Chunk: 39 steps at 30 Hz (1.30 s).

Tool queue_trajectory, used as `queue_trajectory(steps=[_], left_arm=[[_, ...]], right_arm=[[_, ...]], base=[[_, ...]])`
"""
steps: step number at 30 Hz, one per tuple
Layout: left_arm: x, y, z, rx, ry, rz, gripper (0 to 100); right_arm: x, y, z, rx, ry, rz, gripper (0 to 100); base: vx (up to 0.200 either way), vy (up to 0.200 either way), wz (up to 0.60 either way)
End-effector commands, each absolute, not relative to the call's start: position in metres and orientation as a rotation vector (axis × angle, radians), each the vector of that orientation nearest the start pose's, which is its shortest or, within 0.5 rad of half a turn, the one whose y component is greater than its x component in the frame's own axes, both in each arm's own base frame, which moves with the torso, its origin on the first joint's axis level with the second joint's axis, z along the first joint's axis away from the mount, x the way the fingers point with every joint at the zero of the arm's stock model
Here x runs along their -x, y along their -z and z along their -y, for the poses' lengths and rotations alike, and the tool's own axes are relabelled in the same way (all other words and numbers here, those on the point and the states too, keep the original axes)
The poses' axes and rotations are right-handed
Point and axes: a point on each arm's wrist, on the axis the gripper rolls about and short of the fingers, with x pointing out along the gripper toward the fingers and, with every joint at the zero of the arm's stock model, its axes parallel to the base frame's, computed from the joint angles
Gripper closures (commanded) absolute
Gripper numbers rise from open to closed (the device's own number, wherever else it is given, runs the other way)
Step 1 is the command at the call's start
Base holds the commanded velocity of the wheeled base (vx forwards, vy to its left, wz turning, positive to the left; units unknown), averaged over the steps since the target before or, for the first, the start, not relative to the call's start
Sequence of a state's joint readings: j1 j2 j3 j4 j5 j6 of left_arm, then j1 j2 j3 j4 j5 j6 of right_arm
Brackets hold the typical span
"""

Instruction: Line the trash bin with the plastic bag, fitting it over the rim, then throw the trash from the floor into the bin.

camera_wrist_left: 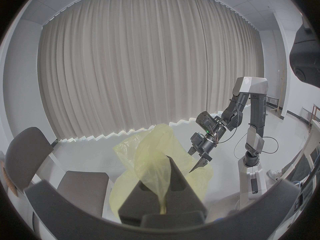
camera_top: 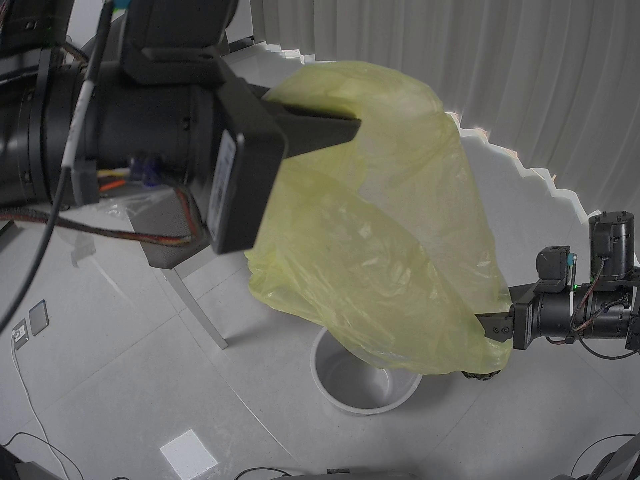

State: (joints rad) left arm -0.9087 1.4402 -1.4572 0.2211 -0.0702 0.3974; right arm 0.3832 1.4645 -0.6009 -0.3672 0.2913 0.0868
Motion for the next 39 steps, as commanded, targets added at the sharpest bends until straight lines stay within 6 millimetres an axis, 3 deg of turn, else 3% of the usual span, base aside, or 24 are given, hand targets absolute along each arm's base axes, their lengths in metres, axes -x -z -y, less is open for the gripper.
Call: queue_trajectory(steps=[1, 10, 15, 18, 21, 24, 28, 36, 37, 39], left_arm=[[-0.144, -0.354, 0.187, -0.452, 1.004, -0.002, 100], [-0.152, -0.359, 0.196, -0.448, 0.983, 0.011, 100], [-0.163, -0.361, 0.206, -0.436, 0.873, -0.003, 100], [-0.177, -0.362, 0.216, -0.294, 0.650, -0.046, 100], [-0.179, -0.357, 0.216, -0.164, 0.596, -0.103, 100], [-0.178, -0.333, 0.201, -0.048, 0.553, -0.220, 100], [-0.176, -0.285, 0.196, 0.001, 0.525, -0.360, 100], [-0.187, -0.210, 0.204, 0.083, 0.527, -0.346, 100], [-0.187, -0.210, 0.204, 0.083, 0.527, -0.346, 100], [-0.194, -0.185, 0.202, 0.079, 0.516, -0.365, 100]], right_arm=[[-0.208, -0.166, -0.091, -0.057, -0.636, -0.532, 100], [-0.206, -0.166, -0.089, -0.054, -0.626, -0.530, 100], [-0.208, -0.167, -0.089, -0.058, -0.609, -0.530, 100], [-0.211, -0.164, -0.089, -0.059, -0.579, -0.539, 100], [-0.211, -0.163, -0.089, -0.061, -0.557, -0.546, 100], [-0.213, -0.161, -0.089, -0.077, -0.531, -0.556, 100], [-0.225, -0.156, -0.089, -0.089, -0.506, -0.579, 100], [-0.248, -0.135, -0.092, -0.083, -0.467, -0.659, 100], [-0.248, -0.135, -0.092, -0.083, -0.467, -0.659, 100], [-0.255, -0.124, -0.090, -0.078, -0.437, -0.699, 100]], base=[[0.000, 0.000, 0.00], [0.000, 0.000, 0.00], [0.000, 0.000, 0.00], [0.000, 0.000, 0.00], [0.000, 0.000, 0.00], [0.000, 0.000, 0.00], [0.000, 0.000, 0.00], [0.000, 0.000, 0.00], [0.000, 0.000, 0.00], [0.000, 0.000, 0.00]])
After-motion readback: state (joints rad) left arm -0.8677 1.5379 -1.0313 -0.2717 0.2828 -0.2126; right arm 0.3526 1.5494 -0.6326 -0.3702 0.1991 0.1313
